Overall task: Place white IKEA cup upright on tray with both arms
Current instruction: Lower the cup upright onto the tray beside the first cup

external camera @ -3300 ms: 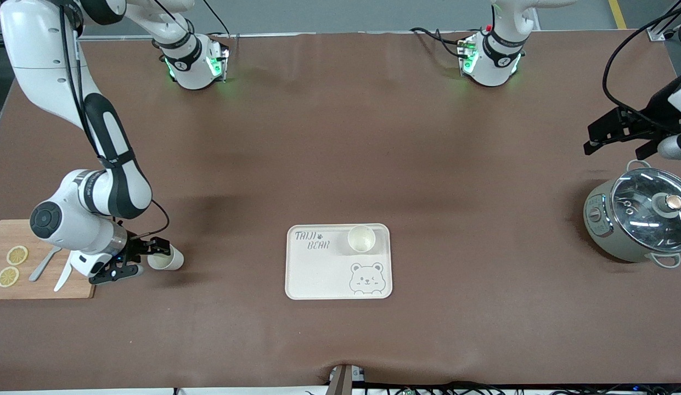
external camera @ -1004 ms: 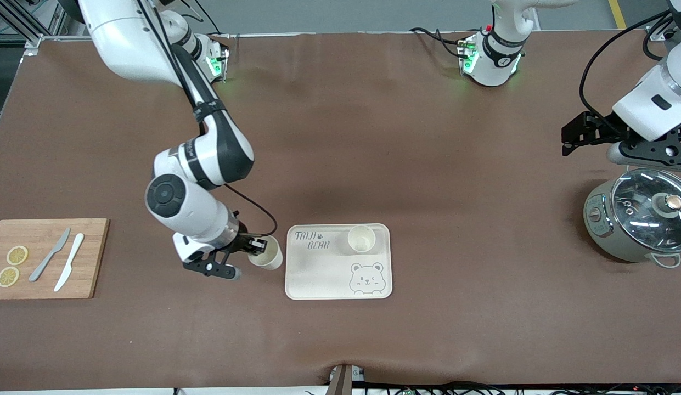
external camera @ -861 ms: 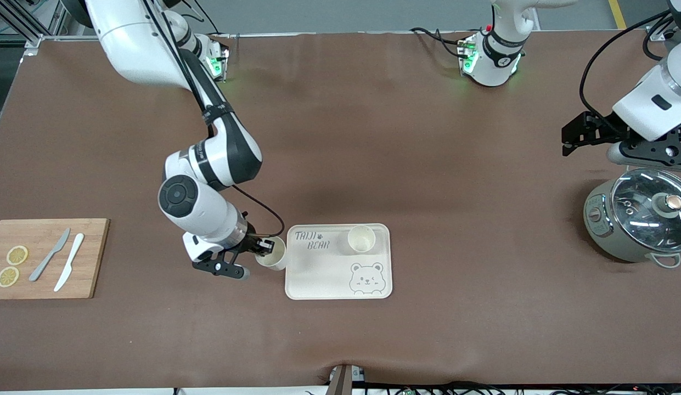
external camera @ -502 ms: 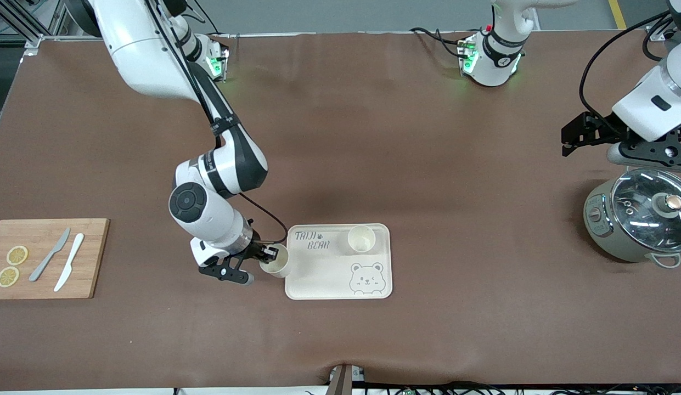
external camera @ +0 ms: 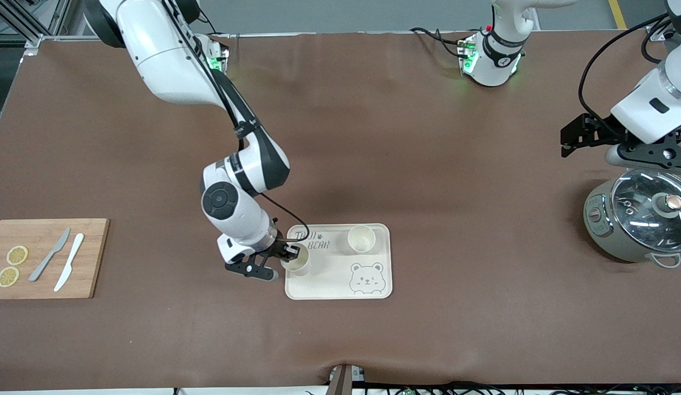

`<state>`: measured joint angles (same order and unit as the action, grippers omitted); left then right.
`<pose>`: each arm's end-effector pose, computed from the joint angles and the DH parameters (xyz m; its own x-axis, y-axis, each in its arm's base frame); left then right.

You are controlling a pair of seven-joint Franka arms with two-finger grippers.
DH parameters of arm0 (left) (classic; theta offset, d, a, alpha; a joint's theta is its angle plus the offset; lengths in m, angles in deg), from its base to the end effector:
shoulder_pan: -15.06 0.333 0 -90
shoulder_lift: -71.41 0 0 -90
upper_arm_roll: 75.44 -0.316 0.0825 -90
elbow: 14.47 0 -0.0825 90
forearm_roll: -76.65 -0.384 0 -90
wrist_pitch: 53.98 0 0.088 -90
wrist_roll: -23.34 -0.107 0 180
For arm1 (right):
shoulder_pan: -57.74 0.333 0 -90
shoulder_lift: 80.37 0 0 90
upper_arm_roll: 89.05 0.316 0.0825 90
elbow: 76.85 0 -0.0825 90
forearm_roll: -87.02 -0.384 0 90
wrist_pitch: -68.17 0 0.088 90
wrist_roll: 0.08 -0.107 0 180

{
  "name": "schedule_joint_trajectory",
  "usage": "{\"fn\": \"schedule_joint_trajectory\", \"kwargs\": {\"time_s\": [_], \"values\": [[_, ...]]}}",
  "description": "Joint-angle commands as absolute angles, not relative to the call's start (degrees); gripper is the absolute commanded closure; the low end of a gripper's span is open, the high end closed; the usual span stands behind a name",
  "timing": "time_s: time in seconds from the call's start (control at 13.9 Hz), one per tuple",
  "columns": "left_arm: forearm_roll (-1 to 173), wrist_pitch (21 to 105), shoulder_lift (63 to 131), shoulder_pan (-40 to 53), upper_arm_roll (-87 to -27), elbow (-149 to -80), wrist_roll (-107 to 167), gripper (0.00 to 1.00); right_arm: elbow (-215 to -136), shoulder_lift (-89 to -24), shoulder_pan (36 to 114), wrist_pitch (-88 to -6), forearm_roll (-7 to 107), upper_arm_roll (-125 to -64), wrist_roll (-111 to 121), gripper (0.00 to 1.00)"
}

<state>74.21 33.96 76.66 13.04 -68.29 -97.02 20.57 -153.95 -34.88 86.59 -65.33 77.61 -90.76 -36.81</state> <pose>0.5736 -0.0841 0.6310 0.9788 -0.2048 0.0017 -0.2047 -0.9783 -0.0313 0.6707 0.3530 0.2703 0.9619 -0.2623 0.0777 -0.2422 -0.9486 -0.2036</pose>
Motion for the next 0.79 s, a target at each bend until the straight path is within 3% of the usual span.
{"fn": "schedule_joint_trajectory", "kwargs": {"time_s": [0.0,0.72], "values": [[73.1,34.2,76.9,13.2,-68.1,-96.7,19.5,0.0,-150.7,-32.2,87.1,-65.2,77.9,-91.6,-38.1,1.0],[73.1,34.4,77.4,13.1,-68.1,-96.7,19.6,0.0,-150.8,-30.8,87.5,-65.2,80.1,-91.7,-38.5,1.0]]}}
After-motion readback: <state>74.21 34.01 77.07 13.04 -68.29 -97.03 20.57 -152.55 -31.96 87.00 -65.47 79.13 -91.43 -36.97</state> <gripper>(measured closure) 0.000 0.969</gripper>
